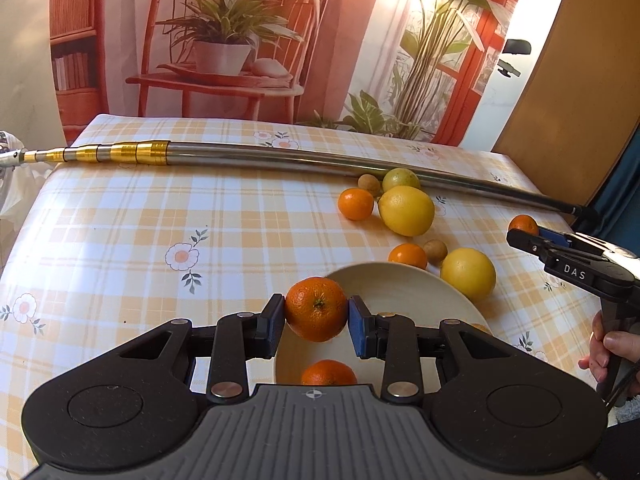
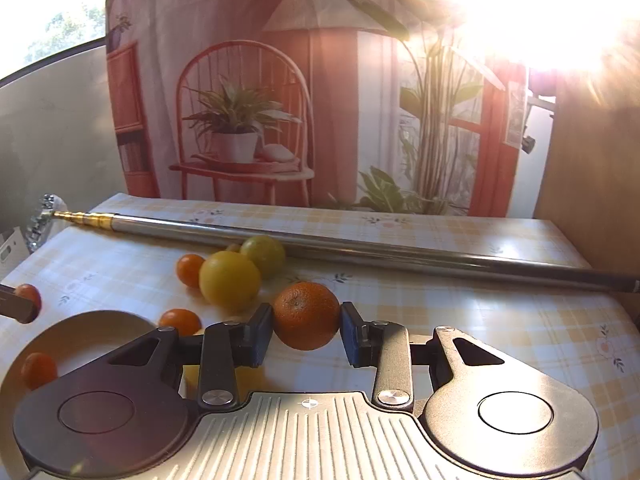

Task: Organize fruits
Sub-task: 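Lower both held tangerines over the white plate with the left and right tools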

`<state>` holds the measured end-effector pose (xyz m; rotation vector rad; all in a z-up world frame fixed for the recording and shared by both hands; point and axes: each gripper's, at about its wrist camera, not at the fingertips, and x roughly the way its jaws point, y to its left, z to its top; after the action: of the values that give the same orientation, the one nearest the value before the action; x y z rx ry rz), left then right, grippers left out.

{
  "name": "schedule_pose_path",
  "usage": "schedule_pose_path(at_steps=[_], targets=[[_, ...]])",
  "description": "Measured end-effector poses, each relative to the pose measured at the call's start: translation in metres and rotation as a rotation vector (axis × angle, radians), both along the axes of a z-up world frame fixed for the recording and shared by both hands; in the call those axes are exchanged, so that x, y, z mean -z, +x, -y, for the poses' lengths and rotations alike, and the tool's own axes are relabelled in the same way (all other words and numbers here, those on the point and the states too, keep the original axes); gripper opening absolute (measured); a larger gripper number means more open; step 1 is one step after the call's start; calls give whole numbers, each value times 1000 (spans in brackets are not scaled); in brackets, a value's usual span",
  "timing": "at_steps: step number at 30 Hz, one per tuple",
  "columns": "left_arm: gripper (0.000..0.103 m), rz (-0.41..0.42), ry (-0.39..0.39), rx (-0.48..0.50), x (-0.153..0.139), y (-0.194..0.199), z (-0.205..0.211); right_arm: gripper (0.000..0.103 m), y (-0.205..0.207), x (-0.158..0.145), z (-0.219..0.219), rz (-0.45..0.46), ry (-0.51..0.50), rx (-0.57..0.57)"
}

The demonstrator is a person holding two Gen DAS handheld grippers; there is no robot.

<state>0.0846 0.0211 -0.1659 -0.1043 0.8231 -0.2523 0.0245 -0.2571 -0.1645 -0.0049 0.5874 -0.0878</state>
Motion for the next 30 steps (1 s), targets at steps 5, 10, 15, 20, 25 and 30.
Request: schedule_pose_path(at_steps=[5, 10, 15, 20, 25, 30], targets=[[36, -17, 7, 23, 6, -2, 2, 33, -6, -9, -30, -8, -14, -90], [36, -11, 32, 61, 9, -2, 8, 33, -5, -5, -61, -46, -35, -195], [36, -27, 61, 86, 17, 2, 12, 33, 6, 5, -81, -125, -36, -262], [36, -41, 84, 104, 23, 6, 15, 33, 19, 14, -90, -199, -24, -272], [36, -55, 100, 117, 27, 9, 17, 33, 27, 18, -87, -239, 23, -260], [36, -65, 103, 119, 28, 11, 17, 33, 29, 22, -88, -285, 29, -253]])
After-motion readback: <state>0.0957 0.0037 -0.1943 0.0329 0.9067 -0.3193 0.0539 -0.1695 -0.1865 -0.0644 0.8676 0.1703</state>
